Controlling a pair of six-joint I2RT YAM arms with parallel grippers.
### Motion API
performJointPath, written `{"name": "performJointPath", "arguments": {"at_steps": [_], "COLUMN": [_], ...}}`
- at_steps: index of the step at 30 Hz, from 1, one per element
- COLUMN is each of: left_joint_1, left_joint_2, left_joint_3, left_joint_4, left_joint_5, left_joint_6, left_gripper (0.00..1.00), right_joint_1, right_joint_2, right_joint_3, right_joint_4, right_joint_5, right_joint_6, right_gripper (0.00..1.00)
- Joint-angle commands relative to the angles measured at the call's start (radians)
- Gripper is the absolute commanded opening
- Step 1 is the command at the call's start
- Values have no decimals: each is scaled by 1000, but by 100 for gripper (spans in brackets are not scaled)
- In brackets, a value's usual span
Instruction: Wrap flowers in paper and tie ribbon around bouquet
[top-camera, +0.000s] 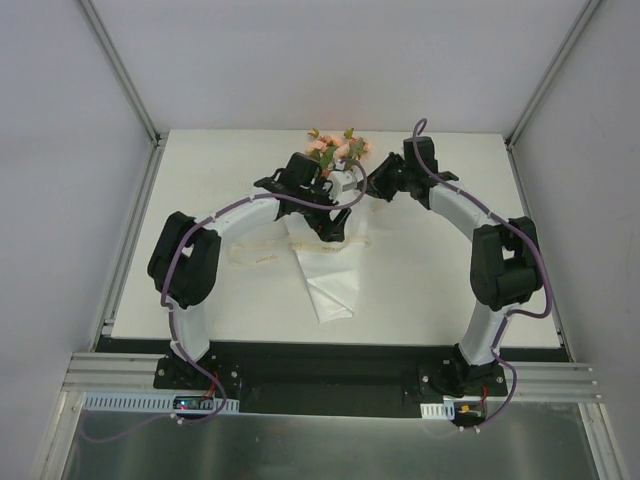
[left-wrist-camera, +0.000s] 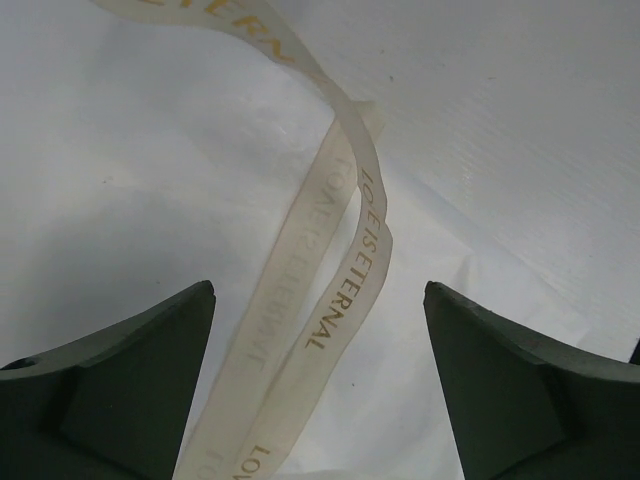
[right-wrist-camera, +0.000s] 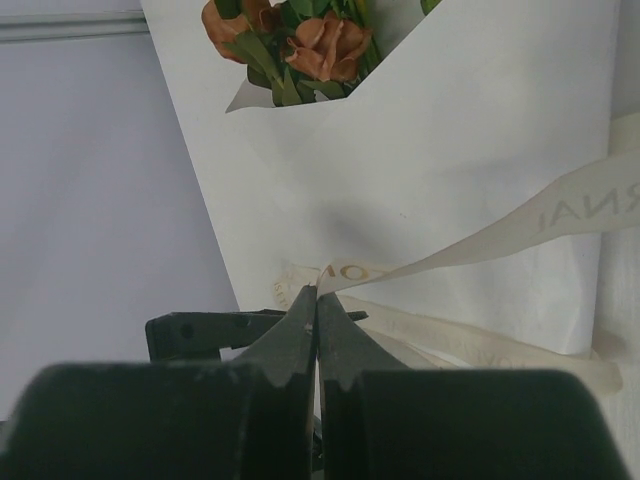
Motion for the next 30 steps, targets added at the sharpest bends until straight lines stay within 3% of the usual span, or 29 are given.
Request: {"name": "performJointPath", "arguments": {"at_steps": [1, 4, 8, 13, 16, 18, 23, 25, 28, 30], "left_joint_1": [-54, -74, -83, -98, -120, -133, -144, -152, -153, -153], "left_joint_2": [38, 42, 46, 78, 100, 124, 115, 112, 117, 112], "left_joint_3": [29, 10, -2, -8, -10, 4, -35, -45, -46, -45], "left_joint_4": [46, 55, 67, 66, 67, 70, 127, 133, 133, 133], "left_joint_5": [-89, -146, -139, -171, -215, -257, -249, -269, -289, -295], "left_joint_6": [91, 113, 102, 94, 102, 82, 33, 30, 22, 21], "left_gripper": [80, 76, 82, 82, 77, 68, 70, 64, 36, 27], "right_joint_1": [6, 4, 13, 23, 24, 27, 29, 16, 4, 3], "right_joint_2": [0, 4, 12, -14, -5, 0, 1, 7, -13, -48], "right_joint_3": [44, 47, 62, 67, 76, 79, 78, 82, 53, 26], "right_joint_4": [-30, -61, -97, -170, -190, -200, -246, -281, -301, -308], "right_joint_5": [30, 46, 52, 141, 142, 145, 185, 178, 173, 175], "right_joint_6": [17, 18, 64, 78, 87, 97, 86, 49, -56, -130], "right_gripper": [1, 1, 1, 1, 1, 1, 1, 1, 1, 2]}}
